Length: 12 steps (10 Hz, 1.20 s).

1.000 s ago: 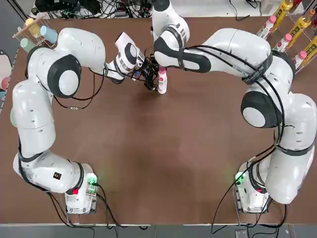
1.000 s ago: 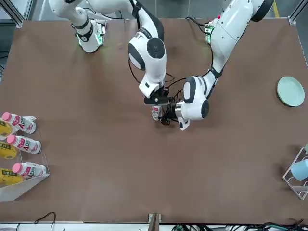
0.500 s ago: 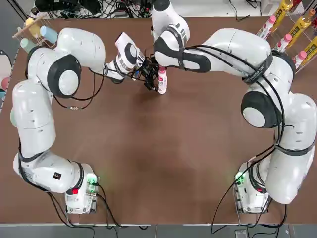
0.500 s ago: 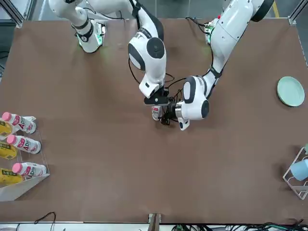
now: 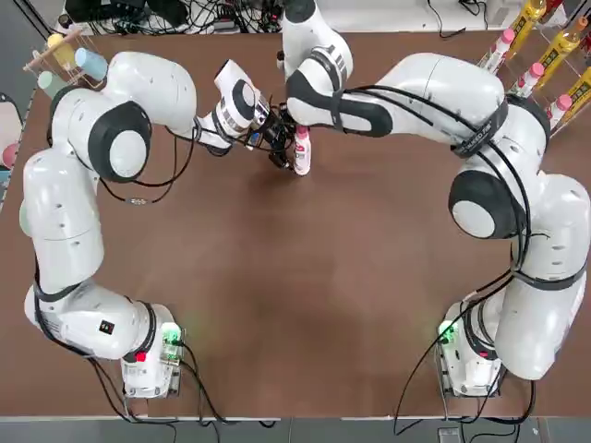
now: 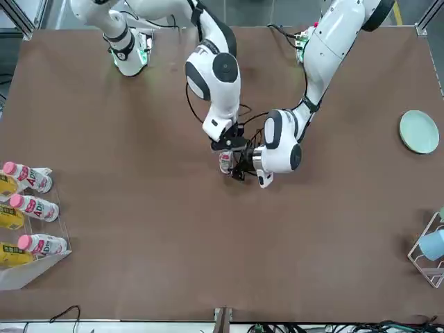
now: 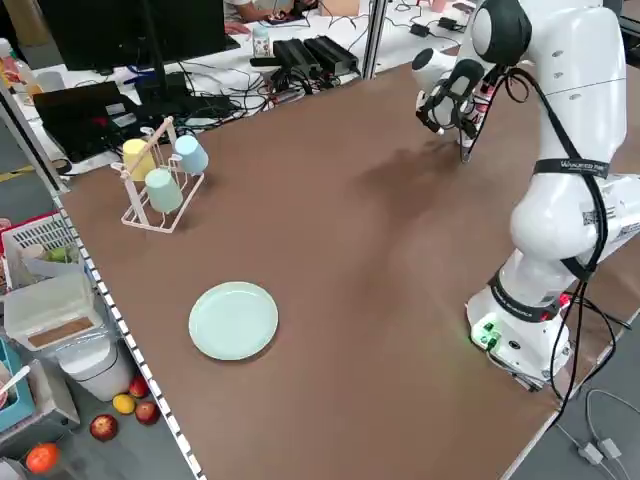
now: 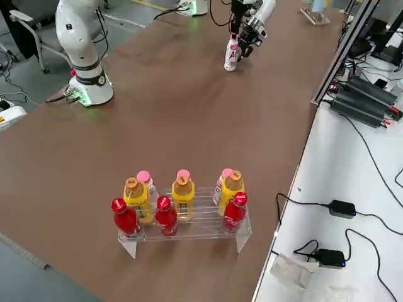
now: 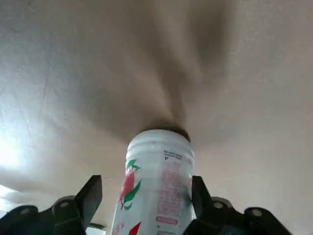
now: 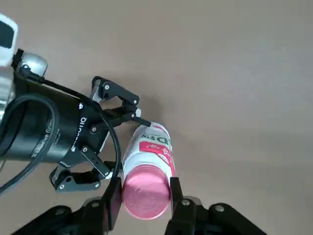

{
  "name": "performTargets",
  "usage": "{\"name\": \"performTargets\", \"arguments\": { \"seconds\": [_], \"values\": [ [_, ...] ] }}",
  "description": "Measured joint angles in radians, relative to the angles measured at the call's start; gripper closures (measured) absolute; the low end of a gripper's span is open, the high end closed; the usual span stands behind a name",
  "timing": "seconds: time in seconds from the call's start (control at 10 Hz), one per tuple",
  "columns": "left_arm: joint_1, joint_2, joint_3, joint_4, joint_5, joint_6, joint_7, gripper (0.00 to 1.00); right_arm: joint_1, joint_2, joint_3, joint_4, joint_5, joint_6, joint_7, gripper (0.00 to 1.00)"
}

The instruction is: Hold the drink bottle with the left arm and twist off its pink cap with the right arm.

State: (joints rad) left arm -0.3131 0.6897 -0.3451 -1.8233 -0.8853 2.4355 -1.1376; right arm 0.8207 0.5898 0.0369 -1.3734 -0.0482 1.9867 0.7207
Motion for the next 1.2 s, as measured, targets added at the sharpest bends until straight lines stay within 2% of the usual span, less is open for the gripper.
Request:
{"name": "performTargets", "arguments": {
  "seconds": [0.7,1.0,1.2],
  "values": [
    [-0.001,0.000,-0.001,0.008,0.000,-0.017,0.000,0.18,0.003,0.000,0.001,0.000,-0.013,0.001,-0.051,0.55],
    [0.000,0.000,-0.001,0.010,0.000,-0.018,0.000,0.22,0.003,0.001,0.003,-0.002,-0.014,0.039,-0.077,0.55],
    [0.000,0.000,0.000,0.010,0.000,-0.018,0.000,0.28,0.003,0.001,0.003,-0.002,-0.015,0.047,-0.105,0.55]
  ]
}}
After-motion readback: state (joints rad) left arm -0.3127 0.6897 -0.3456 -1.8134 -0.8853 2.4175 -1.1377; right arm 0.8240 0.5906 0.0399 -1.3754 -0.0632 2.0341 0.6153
